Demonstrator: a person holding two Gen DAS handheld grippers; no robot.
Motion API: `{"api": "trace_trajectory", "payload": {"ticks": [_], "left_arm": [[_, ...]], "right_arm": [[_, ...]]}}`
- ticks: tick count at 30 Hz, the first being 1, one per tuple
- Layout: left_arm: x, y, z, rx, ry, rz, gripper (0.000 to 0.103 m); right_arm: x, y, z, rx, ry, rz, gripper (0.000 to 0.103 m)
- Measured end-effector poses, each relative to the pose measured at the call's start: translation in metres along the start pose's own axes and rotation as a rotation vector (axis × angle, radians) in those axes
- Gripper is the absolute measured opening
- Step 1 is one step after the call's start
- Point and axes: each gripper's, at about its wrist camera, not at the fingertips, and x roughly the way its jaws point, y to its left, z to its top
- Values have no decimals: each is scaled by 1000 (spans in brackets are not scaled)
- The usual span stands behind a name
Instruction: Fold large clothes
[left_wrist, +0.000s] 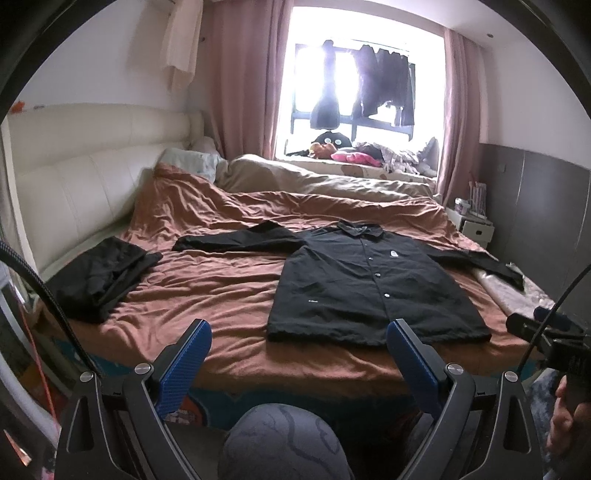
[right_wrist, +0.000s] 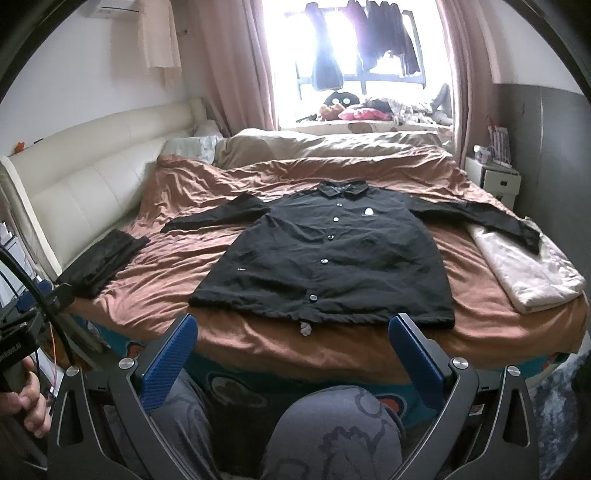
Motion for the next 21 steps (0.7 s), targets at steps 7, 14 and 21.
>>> {"api": "trace_trajectory", "payload": {"ticks": [7, 14, 21], "left_arm": [[36, 21, 15, -25, -2, 37, 95], [86, 40, 31, -67, 4, 62, 93], [148, 61, 51, -104, 66, 110, 93]], "right_arm": [[39, -1, 29, -13, 19, 8, 103], [96, -1, 55, -33, 39, 32, 103], [158, -9, 87, -15, 35, 46, 103]]}}
